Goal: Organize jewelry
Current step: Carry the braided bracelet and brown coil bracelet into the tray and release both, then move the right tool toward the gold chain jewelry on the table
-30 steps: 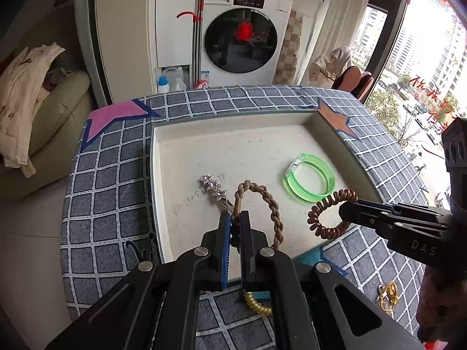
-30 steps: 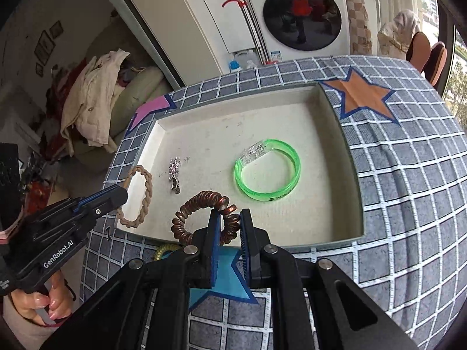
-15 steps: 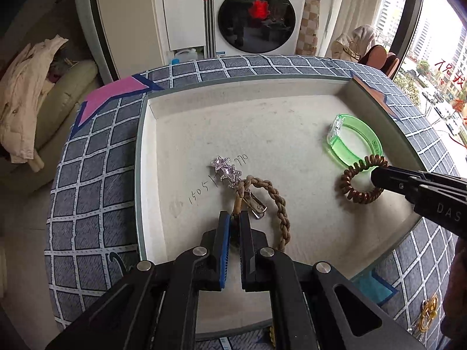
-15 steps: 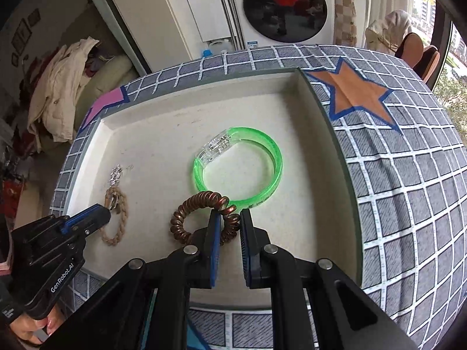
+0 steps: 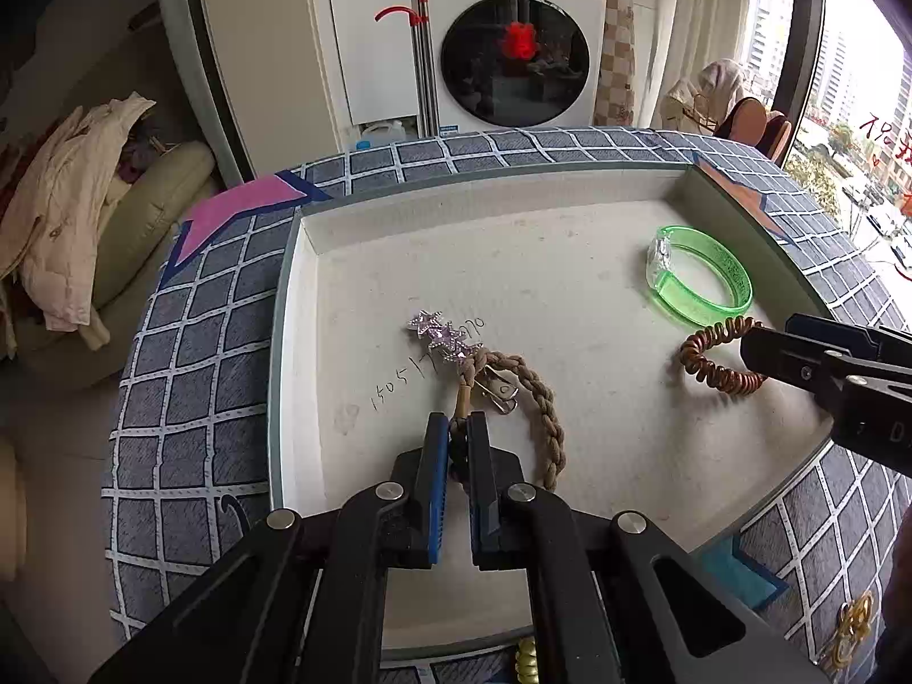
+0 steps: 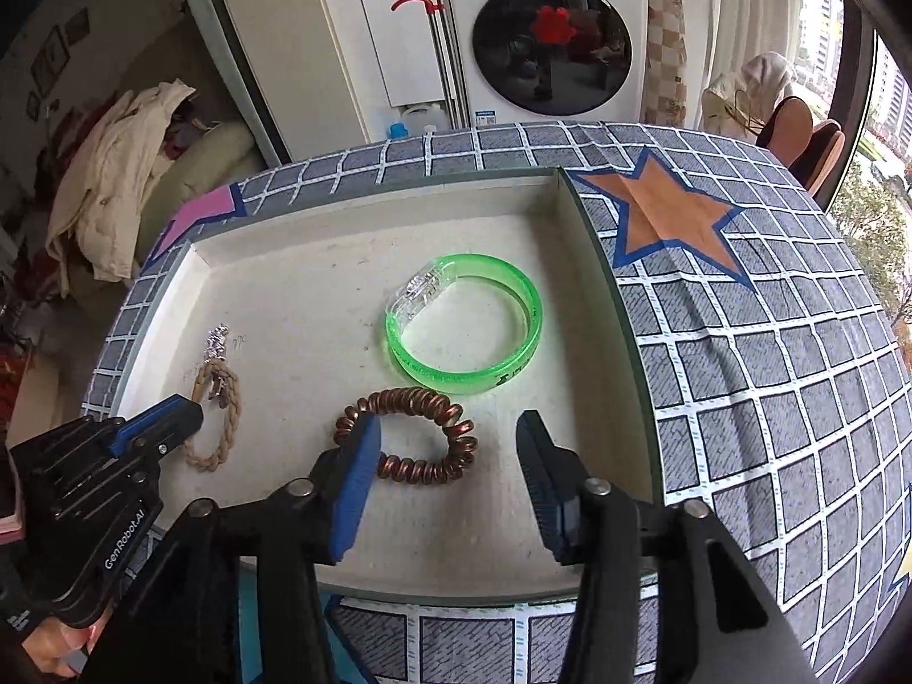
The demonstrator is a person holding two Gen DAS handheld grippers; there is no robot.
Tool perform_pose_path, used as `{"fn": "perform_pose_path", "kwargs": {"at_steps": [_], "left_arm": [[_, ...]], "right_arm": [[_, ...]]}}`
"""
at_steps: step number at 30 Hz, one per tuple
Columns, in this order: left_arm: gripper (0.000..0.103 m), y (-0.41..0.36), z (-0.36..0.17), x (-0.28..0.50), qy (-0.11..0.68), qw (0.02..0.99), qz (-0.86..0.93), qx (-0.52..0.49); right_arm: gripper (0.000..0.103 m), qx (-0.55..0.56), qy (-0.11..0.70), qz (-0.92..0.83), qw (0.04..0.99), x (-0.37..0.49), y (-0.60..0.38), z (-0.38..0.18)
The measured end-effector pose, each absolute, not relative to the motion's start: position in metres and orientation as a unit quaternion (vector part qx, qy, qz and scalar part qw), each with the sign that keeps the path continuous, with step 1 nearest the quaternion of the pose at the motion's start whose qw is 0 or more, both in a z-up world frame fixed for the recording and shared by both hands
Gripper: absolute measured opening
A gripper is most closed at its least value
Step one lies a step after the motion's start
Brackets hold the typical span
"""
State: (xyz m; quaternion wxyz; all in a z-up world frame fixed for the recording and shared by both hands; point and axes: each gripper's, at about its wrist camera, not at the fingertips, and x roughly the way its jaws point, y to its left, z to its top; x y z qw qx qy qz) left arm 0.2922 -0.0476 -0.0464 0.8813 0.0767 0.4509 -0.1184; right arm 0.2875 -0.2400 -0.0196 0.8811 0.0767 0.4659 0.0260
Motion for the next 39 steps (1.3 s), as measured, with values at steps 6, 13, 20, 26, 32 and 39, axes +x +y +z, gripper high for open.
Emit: {"fn": "perform_pose_path", "kwargs": {"at_steps": [6, 13, 20, 26, 32, 39], "left_arm": [[0.103, -0.044, -0.034, 0.281, 0.412, 0.902, -0.105, 0.075], [0.103, -0.03, -0.008, 0.268, 0.393, 0.912, -0.098, 0.06], [0.103, 0.007, 0.012, 0.23, 0.374, 0.923, -0.059, 0.064], [0.103, 0.04, 0.0, 0.175, 0.406, 0.909, -0.08, 0.049], [0.103, 0.067, -0.021, 0.126, 0.428, 0.902, -0.058, 0.022], [0.103, 0.068, -0.031, 0.091, 0.434, 0.898, -0.074, 0.017]], "right_arm": [[0.062, 0.089, 0.445, 0.031, 0.891, 0.271, -0.24, -0.004], [0.083, 0.109, 0.421, 0.038, 0.9, 0.242, -0.242, 0.011], [0.103, 0.121, 0.41, 0.084, 0.9, 0.197, -0.227, 0.019], [0.103, 0.101, 0.453, 0.136, 0.875, 0.155, -0.187, 0.003], [0.103, 0.055, 0.465, 0.143, 0.872, 0.113, -0.16, -0.013], [0.103, 0.033, 0.465, 0.085, 0.881, 0.074, -0.189, -0.021]]}}
